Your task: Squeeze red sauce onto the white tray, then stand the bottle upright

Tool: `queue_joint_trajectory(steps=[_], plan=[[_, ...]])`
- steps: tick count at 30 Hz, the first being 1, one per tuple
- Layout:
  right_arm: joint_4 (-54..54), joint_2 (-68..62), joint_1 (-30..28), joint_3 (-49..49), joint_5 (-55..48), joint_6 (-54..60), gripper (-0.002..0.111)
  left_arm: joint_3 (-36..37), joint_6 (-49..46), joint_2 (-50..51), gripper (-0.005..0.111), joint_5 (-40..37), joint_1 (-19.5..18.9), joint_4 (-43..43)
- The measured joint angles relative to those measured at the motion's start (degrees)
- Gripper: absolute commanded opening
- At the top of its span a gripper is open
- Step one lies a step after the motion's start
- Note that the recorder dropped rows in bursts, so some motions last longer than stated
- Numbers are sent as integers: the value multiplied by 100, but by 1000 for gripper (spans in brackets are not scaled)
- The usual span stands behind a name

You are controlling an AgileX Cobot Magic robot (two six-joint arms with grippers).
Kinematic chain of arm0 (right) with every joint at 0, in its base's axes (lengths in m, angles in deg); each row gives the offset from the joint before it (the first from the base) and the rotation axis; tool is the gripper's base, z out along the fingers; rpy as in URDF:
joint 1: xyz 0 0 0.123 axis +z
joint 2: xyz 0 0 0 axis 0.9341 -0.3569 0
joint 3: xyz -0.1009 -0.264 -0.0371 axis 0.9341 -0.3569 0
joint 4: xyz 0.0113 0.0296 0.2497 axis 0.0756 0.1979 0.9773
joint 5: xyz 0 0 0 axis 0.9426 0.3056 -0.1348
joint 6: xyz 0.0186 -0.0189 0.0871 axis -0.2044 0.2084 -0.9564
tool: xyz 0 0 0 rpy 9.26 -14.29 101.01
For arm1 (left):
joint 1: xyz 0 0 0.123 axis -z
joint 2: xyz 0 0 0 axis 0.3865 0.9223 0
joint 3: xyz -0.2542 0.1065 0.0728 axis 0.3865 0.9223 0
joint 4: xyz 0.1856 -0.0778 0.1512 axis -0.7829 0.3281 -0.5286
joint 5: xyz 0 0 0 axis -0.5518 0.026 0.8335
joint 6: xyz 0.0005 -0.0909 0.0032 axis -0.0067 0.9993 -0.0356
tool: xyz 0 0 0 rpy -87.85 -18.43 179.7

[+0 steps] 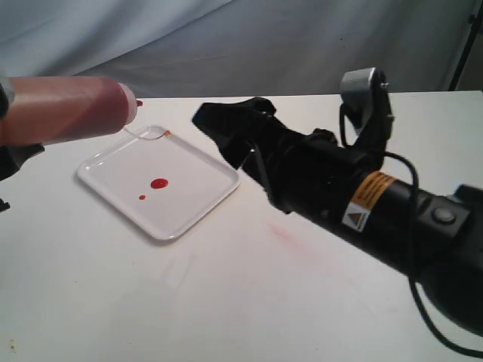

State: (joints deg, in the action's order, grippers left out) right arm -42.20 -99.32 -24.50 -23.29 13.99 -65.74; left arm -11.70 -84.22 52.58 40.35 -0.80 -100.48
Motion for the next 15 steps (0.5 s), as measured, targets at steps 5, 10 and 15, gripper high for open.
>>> queue_joint_trajectory(steps=[5, 10, 15], plan=[[-654, -1294, 54, 0, 1664, -1549, 92, 0, 0, 0, 0, 0, 3, 0], [-651, -2709, 203, 184, 2846, -2770, 91, 0, 0, 0, 0, 0, 3, 0], [-519, -3532, 503, 900, 2935, -3118, 91, 0, 0, 0, 0, 0, 3, 0]])
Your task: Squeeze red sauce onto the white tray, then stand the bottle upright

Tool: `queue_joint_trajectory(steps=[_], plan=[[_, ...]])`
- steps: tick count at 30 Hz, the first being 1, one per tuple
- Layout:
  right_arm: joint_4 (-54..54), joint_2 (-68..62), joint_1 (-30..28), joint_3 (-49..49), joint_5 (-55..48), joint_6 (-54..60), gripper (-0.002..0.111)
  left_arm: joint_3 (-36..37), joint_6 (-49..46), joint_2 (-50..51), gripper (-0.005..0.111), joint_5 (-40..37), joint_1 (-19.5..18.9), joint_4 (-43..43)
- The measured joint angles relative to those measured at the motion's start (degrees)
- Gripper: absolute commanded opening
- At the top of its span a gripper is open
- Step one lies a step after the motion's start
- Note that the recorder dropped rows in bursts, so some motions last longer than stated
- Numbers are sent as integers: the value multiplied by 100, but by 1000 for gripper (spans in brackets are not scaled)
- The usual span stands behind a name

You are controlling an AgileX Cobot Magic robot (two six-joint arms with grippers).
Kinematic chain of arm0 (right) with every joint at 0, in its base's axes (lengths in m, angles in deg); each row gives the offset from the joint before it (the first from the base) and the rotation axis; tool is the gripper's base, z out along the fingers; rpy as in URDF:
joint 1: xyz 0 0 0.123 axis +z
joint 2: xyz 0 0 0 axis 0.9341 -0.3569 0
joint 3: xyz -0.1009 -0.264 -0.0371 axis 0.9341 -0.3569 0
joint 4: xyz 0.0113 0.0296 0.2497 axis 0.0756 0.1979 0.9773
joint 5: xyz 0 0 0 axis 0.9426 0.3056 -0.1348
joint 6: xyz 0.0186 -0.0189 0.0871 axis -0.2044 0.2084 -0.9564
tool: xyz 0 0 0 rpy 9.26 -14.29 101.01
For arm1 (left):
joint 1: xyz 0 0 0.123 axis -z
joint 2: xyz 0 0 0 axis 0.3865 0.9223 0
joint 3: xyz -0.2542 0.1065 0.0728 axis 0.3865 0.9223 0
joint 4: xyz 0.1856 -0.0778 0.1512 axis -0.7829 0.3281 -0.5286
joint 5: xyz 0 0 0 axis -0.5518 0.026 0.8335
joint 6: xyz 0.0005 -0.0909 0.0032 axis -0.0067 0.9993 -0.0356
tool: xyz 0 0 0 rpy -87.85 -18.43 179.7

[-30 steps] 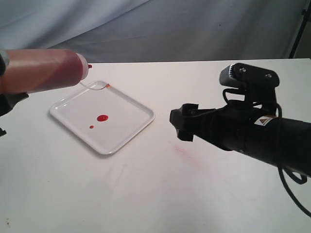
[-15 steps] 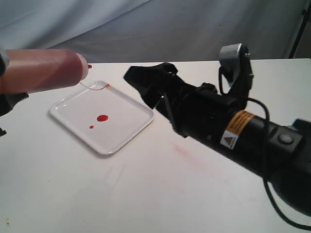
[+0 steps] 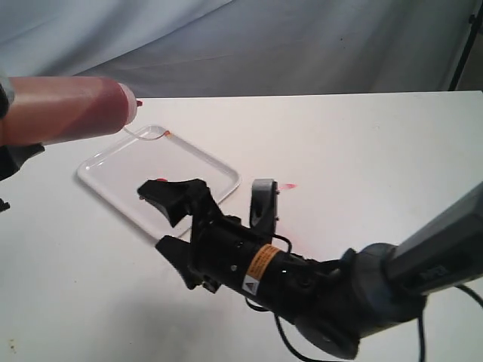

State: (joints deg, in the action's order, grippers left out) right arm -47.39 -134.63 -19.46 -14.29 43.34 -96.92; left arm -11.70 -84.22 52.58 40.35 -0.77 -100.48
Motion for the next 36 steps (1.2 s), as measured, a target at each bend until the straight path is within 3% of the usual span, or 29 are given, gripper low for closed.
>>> queue_joint_trajectory(steps=[8, 16, 36], plan=[[-162, -279, 148, 1243, 143, -83, 88, 0, 0, 0, 0, 0, 0, 0], [144, -286, 148, 1384, 153, -12, 80, 0, 0, 0, 0, 0, 0, 0], [352, -300, 151, 2189, 153, -635, 80, 0, 0, 0, 0, 10, 0, 0]])
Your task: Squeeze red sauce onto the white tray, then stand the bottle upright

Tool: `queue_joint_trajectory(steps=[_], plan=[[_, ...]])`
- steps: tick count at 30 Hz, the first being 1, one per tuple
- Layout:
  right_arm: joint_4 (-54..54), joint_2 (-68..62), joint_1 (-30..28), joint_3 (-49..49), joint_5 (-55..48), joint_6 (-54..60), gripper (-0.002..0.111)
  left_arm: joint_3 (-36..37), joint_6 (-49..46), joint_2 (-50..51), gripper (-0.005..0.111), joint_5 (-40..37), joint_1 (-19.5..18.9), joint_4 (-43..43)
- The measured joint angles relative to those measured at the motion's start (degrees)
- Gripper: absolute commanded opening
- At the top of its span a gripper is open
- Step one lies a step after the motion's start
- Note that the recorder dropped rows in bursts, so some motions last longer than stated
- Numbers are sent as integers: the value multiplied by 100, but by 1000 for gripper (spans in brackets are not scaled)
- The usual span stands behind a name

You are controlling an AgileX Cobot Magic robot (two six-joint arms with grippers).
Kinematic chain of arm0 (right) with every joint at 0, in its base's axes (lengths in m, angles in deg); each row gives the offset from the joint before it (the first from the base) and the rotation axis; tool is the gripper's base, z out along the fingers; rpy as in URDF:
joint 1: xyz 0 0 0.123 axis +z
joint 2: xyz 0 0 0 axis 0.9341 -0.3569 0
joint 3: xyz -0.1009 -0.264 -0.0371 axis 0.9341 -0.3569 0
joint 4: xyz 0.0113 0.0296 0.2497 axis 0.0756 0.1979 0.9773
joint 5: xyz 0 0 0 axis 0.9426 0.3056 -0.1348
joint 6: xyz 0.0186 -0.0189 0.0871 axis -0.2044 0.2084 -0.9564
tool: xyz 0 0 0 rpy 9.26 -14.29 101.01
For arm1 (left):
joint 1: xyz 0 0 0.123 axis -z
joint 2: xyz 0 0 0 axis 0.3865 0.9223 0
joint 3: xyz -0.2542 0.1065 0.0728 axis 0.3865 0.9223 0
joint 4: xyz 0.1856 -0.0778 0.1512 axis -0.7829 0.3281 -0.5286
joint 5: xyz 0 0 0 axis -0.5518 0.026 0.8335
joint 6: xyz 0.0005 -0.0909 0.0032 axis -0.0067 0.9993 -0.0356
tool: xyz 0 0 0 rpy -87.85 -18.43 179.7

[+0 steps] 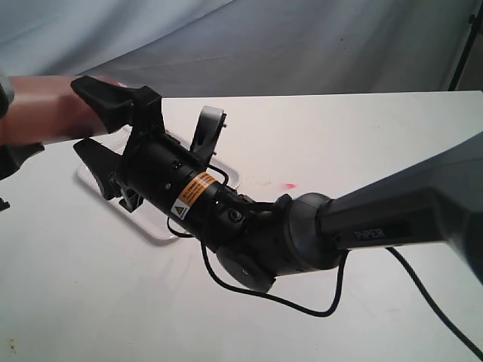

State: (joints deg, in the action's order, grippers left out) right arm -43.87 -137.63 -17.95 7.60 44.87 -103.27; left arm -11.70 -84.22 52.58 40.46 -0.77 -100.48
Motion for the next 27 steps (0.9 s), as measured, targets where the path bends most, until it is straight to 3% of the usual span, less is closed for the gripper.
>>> queue_joint_trajectory(steps=[14, 27], plan=[[99, -24, 32, 252, -137, -324, 80, 0, 0, -10, 0, 77, 0, -16], [375, -41, 119, 739, -451, 110, 80, -45, 0, -55, 0, 335, 0, -82]])
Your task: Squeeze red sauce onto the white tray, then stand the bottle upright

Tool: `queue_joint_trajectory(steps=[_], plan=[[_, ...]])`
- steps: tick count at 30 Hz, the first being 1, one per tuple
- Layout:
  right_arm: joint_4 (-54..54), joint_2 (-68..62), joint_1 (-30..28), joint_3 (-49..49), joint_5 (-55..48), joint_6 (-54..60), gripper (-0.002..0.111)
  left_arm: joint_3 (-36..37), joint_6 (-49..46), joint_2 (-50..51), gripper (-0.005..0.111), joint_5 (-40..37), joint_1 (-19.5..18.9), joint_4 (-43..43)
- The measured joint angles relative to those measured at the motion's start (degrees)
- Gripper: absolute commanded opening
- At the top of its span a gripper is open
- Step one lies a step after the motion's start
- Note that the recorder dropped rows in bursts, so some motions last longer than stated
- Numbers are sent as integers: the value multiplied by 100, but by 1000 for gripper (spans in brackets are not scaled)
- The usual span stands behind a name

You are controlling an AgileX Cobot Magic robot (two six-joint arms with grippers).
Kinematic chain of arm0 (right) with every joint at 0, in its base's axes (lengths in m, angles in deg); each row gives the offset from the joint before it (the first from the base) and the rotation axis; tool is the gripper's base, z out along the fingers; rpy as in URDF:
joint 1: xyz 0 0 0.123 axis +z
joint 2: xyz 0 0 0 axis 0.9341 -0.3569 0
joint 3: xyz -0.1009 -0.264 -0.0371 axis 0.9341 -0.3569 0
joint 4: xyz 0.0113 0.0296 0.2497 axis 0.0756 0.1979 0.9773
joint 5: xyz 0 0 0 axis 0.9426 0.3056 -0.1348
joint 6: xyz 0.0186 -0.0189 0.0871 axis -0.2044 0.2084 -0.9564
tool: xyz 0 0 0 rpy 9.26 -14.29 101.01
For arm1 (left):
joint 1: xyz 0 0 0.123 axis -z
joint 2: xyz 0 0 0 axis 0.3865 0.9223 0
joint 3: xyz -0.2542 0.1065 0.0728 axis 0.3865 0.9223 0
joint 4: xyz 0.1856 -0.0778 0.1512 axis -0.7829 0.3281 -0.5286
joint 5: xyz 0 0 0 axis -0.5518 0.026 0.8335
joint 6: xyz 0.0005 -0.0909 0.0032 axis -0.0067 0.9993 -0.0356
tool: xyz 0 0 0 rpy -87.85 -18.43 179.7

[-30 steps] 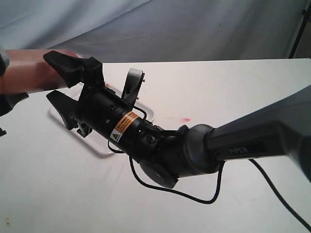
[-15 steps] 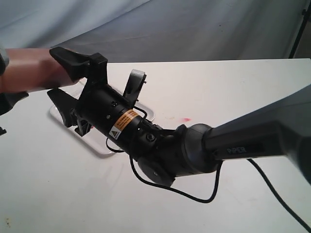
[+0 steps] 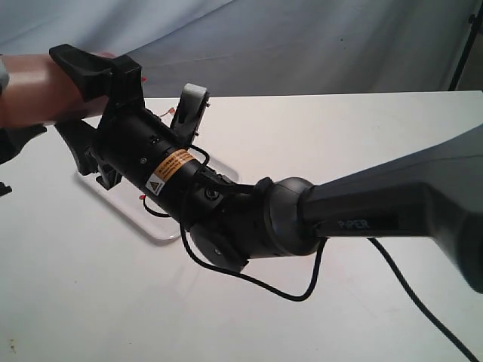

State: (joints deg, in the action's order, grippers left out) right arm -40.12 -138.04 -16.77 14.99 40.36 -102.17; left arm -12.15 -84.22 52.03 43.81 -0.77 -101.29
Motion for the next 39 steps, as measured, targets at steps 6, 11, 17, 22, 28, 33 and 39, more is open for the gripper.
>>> queue_joint_trajectory(steps=[6, 11, 17, 22, 28, 33, 39], plan=[[459, 0, 22, 35, 0, 402, 80, 0, 0, 0, 0, 58, 0, 43], [591, 0, 22, 51, 0, 562, 77, 0, 0, 0, 0, 58, 0, 53], [456, -60, -113, 275, -33, 803, 65, 0, -27, 0, 0, 118, 0, 131], [135, -68, -195, 545, -180, 879, 45, -24, -39, -27, 0, 171, 0, 131], [60, -68, -204, 595, -262, 1248, 15, -49, -64, -49, 0, 114, -10, 131], [-241, -68, -270, 634, -186, 2239, 4, -49, -108, -49, 0, -39, -21, 156], [-1519, -32, -656, 656, -91, 2673, 3, -17, -143, -49, 0, -130, -29, 335]])
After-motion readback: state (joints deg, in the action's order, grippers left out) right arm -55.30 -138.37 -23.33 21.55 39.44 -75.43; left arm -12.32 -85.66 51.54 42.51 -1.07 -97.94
